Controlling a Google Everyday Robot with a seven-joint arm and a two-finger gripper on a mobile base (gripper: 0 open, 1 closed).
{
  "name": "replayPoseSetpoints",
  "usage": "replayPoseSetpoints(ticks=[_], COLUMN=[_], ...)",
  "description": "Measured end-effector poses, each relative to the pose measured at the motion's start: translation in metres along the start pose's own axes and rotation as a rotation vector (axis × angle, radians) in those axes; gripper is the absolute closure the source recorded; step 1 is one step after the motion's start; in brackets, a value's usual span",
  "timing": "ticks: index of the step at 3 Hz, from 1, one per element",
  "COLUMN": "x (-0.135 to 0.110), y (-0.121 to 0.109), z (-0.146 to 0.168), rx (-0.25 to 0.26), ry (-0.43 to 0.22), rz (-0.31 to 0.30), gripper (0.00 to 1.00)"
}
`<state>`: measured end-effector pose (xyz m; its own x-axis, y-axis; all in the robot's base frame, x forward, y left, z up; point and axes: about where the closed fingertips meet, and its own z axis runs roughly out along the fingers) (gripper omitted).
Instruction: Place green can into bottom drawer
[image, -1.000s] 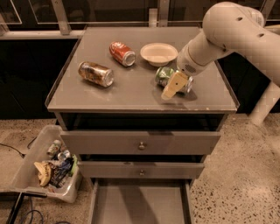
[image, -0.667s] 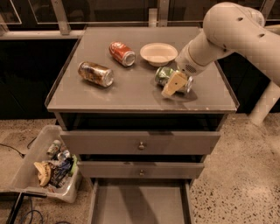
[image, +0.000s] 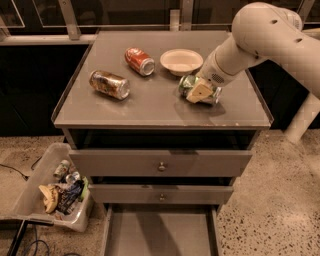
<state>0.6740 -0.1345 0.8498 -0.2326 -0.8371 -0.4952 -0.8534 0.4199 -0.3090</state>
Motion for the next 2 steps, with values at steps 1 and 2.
replayPoseSetpoints(ticks=[1,2], x=[0.0,-0.0002], y=[0.0,-0.0001], z=[0.0001,0.0006], rx=[0.0,-0.001], ry=[0.0,0.001], rz=[0.0,0.0], gripper=[0.89,1.0])
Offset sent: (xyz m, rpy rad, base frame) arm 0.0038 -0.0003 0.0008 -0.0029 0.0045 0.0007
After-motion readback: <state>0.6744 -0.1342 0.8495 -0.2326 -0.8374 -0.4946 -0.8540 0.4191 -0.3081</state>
